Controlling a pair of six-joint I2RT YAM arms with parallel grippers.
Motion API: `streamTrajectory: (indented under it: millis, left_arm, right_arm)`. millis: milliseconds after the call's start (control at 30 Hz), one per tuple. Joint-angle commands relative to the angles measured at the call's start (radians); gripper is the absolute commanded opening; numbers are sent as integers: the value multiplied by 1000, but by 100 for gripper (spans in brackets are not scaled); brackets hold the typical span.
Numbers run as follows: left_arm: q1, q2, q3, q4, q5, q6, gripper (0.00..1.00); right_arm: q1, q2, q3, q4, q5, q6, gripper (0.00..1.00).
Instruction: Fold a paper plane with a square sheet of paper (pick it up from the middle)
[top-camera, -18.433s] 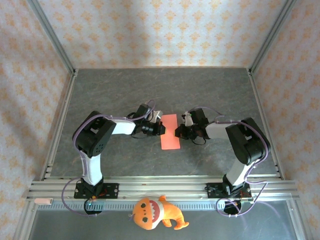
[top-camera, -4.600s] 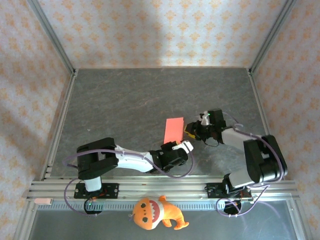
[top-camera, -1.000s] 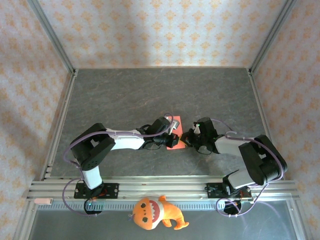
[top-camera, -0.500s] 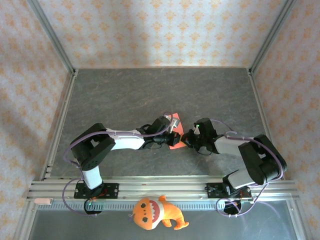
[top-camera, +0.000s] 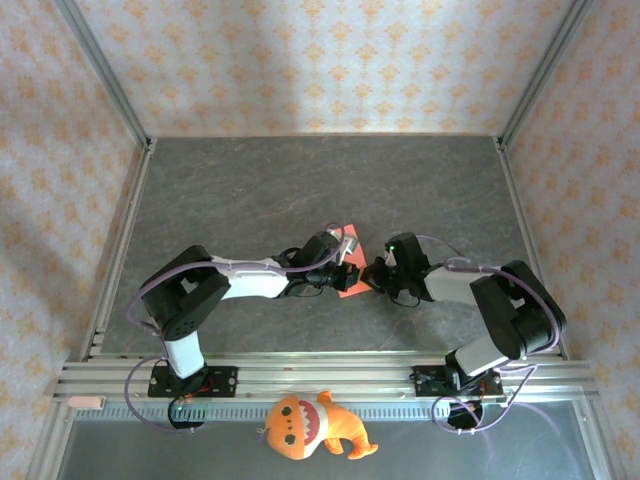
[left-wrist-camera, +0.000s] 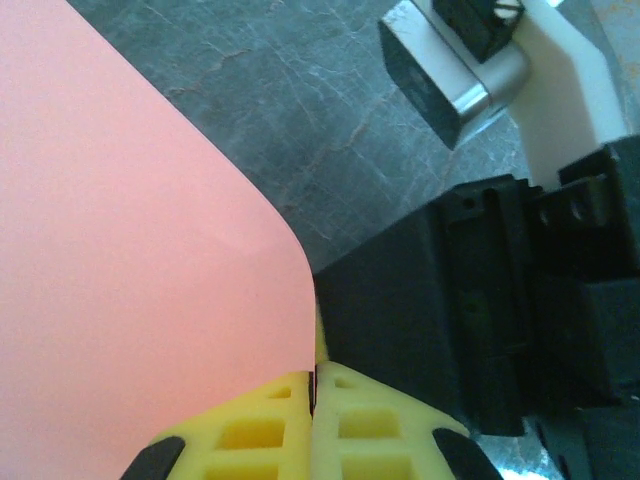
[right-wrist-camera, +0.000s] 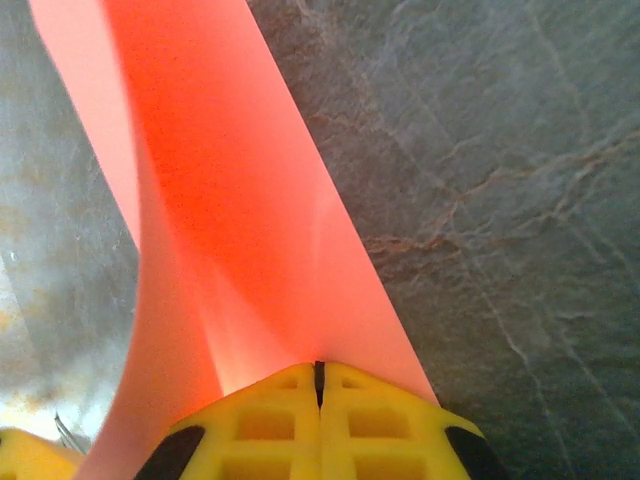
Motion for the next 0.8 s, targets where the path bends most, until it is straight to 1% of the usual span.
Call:
streamTrajectory:
  millis: [0, 167, 467, 767]
  left_arm:
    - [21, 6, 39, -54, 15, 44, 0]
    - [38, 16, 49, -72, 20, 65, 0]
    - [61, 40, 83, -161, 4, 137, 0]
    - [86, 47, 102, -225, -29, 191, 0]
  right_arm:
    - [4, 19, -11, -81, 55, -37, 1]
    - [3, 23, 1, -100, 43, -59, 1]
    - [3, 22, 16, -116, 31, -67, 1]
    - [-3, 21, 30, -139, 32, -77, 2]
